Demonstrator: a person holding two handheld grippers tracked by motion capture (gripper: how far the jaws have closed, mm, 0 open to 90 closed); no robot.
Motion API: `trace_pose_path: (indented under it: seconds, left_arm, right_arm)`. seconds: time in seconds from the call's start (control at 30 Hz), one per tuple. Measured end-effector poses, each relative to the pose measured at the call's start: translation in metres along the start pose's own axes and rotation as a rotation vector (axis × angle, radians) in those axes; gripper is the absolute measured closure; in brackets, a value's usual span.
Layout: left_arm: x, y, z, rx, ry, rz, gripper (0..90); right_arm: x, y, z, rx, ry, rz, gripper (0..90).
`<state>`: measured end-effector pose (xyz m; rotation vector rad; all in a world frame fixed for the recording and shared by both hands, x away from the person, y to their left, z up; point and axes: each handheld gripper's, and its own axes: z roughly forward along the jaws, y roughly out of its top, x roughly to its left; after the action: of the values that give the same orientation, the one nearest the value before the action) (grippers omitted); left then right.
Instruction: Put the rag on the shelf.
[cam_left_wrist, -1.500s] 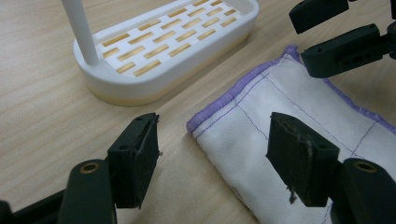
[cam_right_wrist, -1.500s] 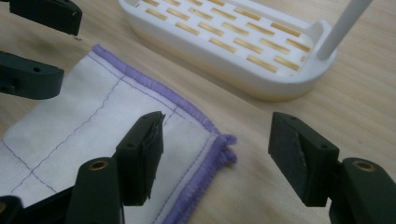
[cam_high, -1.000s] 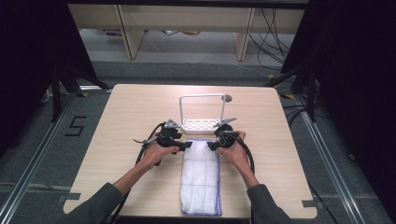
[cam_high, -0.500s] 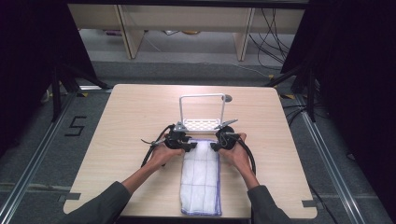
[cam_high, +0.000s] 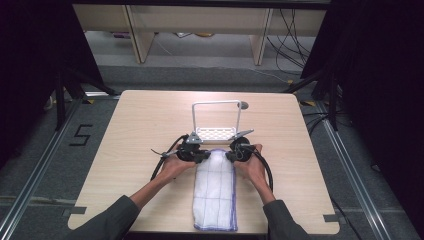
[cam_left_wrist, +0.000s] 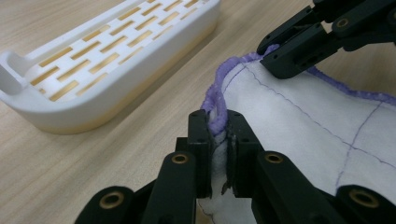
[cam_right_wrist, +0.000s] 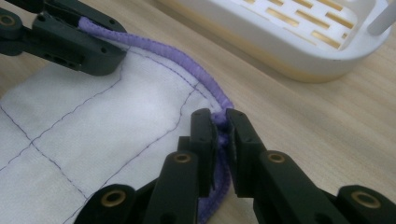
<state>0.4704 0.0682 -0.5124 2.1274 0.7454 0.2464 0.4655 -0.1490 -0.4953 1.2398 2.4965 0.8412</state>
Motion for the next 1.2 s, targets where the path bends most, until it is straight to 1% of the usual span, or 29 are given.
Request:
trace_pose_path:
  seconds: [0.03, 0.07, 0.1, 0.13, 0.17, 0.2, 0.23, 0.3, 0.33, 0.37, 0.4, 0.43, 0.47, 0.5, 0.53, 0.57, 0.6, 0.67, 0.7, 0.77, 0.87, 0.9, 0.97, 1.0, 1.03, 1.07, 1.1, 1.17, 1.2]
  left_arm:
    - [-0.002, 0.001, -0.001, -0.012, -0.001, -0.006, 81.9]
    - [-0.002, 0.002, -0.002, -0.015, -0.003, -0.008, 82.0]
    - [-0.003, 0.003, -0.004, -0.024, -0.009, -0.011, 82.1]
    - [-0.002, 0.003, -0.005, -0.028, -0.011, -0.013, 82.1]
    - [-0.002, 0.005, -0.008, -0.026, -0.011, -0.008, 82.2]
    - [-0.002, 0.006, -0.01, -0.035, -0.011, -0.005, 82.3]
    - [-0.003, 0.007, -0.01, -0.054, -0.016, -0.017, 82.3]
    - [-0.005, 0.01, -0.016, -0.064, -0.021, -0.012, 82.4]
    - [-0.007, 0.011, -0.018, -0.069, -0.024, -0.011, 82.4]
    - [-0.008, 0.013, -0.021, -0.07, -0.022, -0.009, 82.4]
    - [-0.009, 0.014, -0.024, -0.081, -0.029, -0.01, 82.5]
    - [-0.01, 0.015, -0.026, -0.087, -0.032, -0.01, 82.5]
    - [-0.01, 0.016, -0.028, -0.092, -0.034, -0.006, 82.5]
    - [-0.012, 0.017, -0.032, -0.091, -0.038, -0.006, 82.5]
    - [-0.013, 0.018, -0.036, -0.101, -0.041, -0.001, 82.5]
    - [-0.014, 0.019, -0.04, -0.102, -0.043, 0.007, 82.5]
    - [-0.015, 0.02, -0.044, -0.111, -0.046, 0.009, 82.5]
    - [-0.017, 0.023, -0.053, -0.126, -0.055, 0.009, 82.5]
    - [-0.018, 0.024, -0.057, -0.13, -0.055, 0.013, 82.5]
    - [-0.02, 0.027, -0.064, -0.146, -0.06, 0.019, 82.5]
    - [-0.022, 0.031, -0.074, -0.17, -0.076, 0.018, 82.5]
    - [-0.023, 0.032, -0.077, -0.171, -0.078, 0.017, 82.4]
    - [-0.024, 0.034, -0.085, -0.181, -0.092, 0.012, 82.5]
    - [-0.026, 0.035, -0.088, -0.187, -0.098, 0.011, 82.5]
    - [-0.027, 0.037, -0.093, -0.184, -0.09, 0.023, 82.5]
    - [-0.029, 0.039, -0.097, -0.193, -0.102, 0.028, 82.5]
    - [-0.03, 0.04, -0.1, -0.194, -0.097, 0.036, 82.5]
    - [-0.034, 0.044, -0.107, -0.199, -0.102, 0.045, 82.5]
    - [-0.036, 0.046, -0.11, -0.201, -0.112, 0.043, 82.5]
  right_arm:
    - [0.001, 0.0, 0.0, -0.012, -0.019, -0.026, 83.1]
    - [0.002, 0.001, -0.001, -0.012, -0.021, -0.027, 83.3]
    - [0.002, 0.001, -0.002, -0.017, -0.02, -0.045, 83.5]
    - [0.004, 0.002, -0.005, -0.018, -0.018, -0.015, 83.6]
    - [0.003, 0.002, -0.007, -0.024, -0.016, -0.022, 83.7]
    - [0.003, 0.002, -0.009, -0.031, -0.015, -0.015, 83.8]
    - [0.003, 0.003, -0.012, -0.038, -0.01, -0.008, 83.8]
    - [0.002, 0.004, -0.017, -0.053, 0.005, -0.008, 84.0]
    - [0.002, 0.004, -0.021, -0.056, 0.007, -0.019, 84.0]
    - [0.004, 0.005, -0.024, -0.061, 0.008, -0.001, 84.0]
    - [0.005, 0.005, -0.026, -0.069, 0.008, -0.001, 84.1]
    - [0.006, 0.006, -0.031, -0.079, 0.004, -0.002, 84.2]
    - [0.006, 0.006, -0.034, -0.084, 0.015, -0.019, 84.2]
    - [0.006, 0.006, -0.034, -0.121, 0.008, -0.031, 84.2]
    - [0.008, 0.007, -0.04, -0.115, 0.021, -0.013, 84.3]
    - [0.008, 0.007, -0.043, -0.134, 0.016, -0.035, 84.3]
    - [0.01, 0.007, -0.048, -0.162, 0.011, -0.036, 84.3]
    - [0.012, 0.007, -0.052, -0.166, 0.021, -0.039, 84.4]
    - [0.014, 0.008, -0.058, -0.148, 0.024, -0.041, 84.4]
    - [0.019, 0.009, -0.065, -0.174, 0.023, -0.041, 84.4]
    - [0.024, 0.012, -0.08, -0.2, 0.027, -0.076, 84.4]
    - [0.027, 0.012, -0.084, -0.211, 0.024, -0.064, 84.4]
    - [0.028, 0.013, -0.09, -0.237, 0.028, -0.098, 84.4]
    - [0.031, 0.013, -0.095, -0.233, 0.031, -0.085, 84.4]
    - [0.032, 0.013, -0.099, -0.244, 0.03, -0.088, 84.4]
    - [0.034, 0.014, -0.102, -0.266, 0.03, -0.098, 84.4]
    - [0.035, 0.014, -0.107, -0.266, 0.033, -0.106, 84.4]
    - [0.038, 0.015, -0.112, -0.285, 0.034, -0.098, 84.4]
    - [0.04, 0.015, -0.118, -0.305, 0.034, -0.107, 84.4]
